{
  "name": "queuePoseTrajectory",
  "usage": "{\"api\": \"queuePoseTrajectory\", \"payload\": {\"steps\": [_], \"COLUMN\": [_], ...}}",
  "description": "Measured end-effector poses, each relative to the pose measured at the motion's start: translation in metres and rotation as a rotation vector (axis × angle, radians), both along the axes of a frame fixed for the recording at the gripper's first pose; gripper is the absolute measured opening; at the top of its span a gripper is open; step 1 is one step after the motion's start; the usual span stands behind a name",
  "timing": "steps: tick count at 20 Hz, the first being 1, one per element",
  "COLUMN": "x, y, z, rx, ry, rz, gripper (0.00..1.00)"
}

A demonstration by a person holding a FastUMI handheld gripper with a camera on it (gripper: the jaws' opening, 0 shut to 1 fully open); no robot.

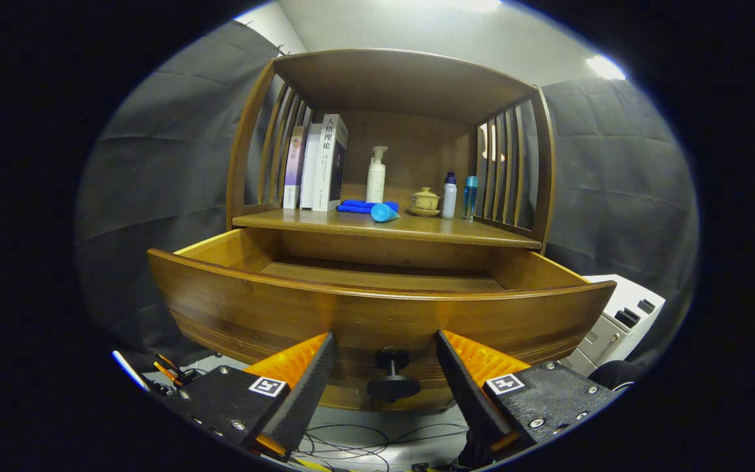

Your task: Pull open the drawer, take out the items inside it, and place them on the countertop above the cabinet.

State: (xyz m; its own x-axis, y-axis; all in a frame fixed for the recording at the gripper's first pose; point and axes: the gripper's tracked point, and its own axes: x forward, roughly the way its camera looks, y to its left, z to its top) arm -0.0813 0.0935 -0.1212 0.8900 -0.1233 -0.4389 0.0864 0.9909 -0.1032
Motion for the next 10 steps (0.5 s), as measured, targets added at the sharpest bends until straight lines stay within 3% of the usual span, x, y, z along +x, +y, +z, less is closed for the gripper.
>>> {"api": "queuePoseTrajectory", "payload": {"steps": [10], "x": [0.069], "y": [-0.007], "z": [-0.014], "rx": [0.105], "ry": [0.027], "rz": [-0.005], "gripper": [0.95]}}
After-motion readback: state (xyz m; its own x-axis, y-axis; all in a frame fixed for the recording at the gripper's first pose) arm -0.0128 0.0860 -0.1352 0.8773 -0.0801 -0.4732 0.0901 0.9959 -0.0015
